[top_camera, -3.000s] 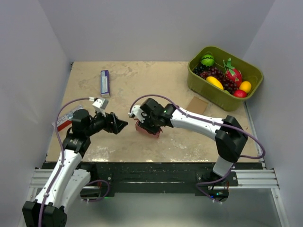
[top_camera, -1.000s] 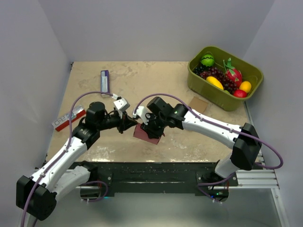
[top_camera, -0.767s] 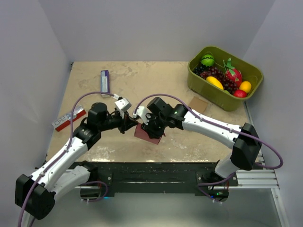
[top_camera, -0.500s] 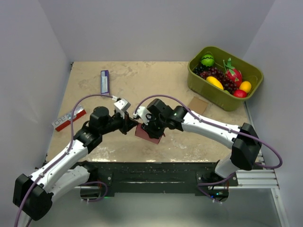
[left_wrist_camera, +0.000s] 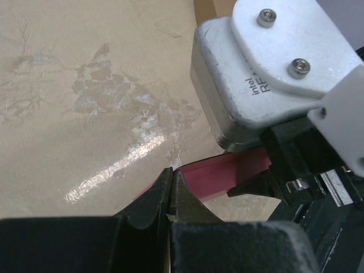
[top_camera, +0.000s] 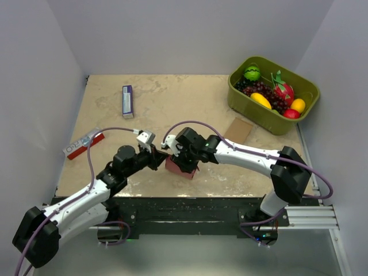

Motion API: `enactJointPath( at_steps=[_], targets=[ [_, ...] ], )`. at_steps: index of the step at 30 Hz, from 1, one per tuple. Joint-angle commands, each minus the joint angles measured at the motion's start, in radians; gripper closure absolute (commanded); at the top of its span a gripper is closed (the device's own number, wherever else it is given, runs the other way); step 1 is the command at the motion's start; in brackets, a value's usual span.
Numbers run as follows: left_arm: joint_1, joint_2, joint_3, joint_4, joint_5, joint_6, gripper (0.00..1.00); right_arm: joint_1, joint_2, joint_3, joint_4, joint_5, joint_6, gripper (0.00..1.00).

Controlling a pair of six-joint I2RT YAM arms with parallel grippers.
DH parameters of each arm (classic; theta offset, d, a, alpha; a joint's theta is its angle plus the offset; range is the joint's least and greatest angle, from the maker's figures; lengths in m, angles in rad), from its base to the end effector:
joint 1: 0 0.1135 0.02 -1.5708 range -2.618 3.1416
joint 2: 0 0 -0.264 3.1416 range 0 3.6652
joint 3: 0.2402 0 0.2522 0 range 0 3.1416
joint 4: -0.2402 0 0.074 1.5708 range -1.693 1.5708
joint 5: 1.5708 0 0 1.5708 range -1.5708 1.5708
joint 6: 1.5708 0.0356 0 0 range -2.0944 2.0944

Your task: Fold the paper box

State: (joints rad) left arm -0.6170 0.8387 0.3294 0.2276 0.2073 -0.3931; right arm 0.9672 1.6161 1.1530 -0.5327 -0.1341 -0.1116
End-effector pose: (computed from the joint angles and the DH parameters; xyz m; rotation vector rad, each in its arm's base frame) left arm 0.1517 -0.1166 0.2126 0.3670 1.9082 -0.8809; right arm 0.1876 0.2804 0.2298 -1.3963 2.2309 0.4836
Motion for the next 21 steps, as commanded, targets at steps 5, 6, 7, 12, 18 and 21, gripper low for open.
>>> enactJointPath(
  at_steps=[5, 6, 7, 12, 18, 21],
  targets=[
    [-0.023, 0.025, -0.102, 0.213, 0.003, -0.055, 1.0, -0.018, 0.013, -0.032, 0.108, 0.145, 0.043, 0.83],
    [-0.024, 0.026, -0.113, 0.22, 0.0, -0.056, 1.0, -0.015, 0.016, -0.033, 0.108, 0.148, 0.043, 0.83],
    [-0.026, 0.026, -0.119, 0.239, -0.003, -0.061, 1.0, -0.015, 0.018, -0.033, 0.109, 0.149, 0.043, 0.83],
    [-0.027, 0.028, -0.165, 0.299, -0.013, -0.082, 1.0, -0.007, 0.025, -0.036, 0.111, 0.157, 0.041, 0.83],
    [-0.032, 0.036, -0.222, 0.384, -0.022, -0.105, 1.0, -0.002, 0.037, -0.036, 0.109, 0.156, 0.041, 0.84],
    [-0.033, 0.039, -0.236, 0.412, -0.035, -0.107, 1.0, 0.001, 0.039, -0.038, 0.109, 0.151, 0.039, 0.84]
  ],
)
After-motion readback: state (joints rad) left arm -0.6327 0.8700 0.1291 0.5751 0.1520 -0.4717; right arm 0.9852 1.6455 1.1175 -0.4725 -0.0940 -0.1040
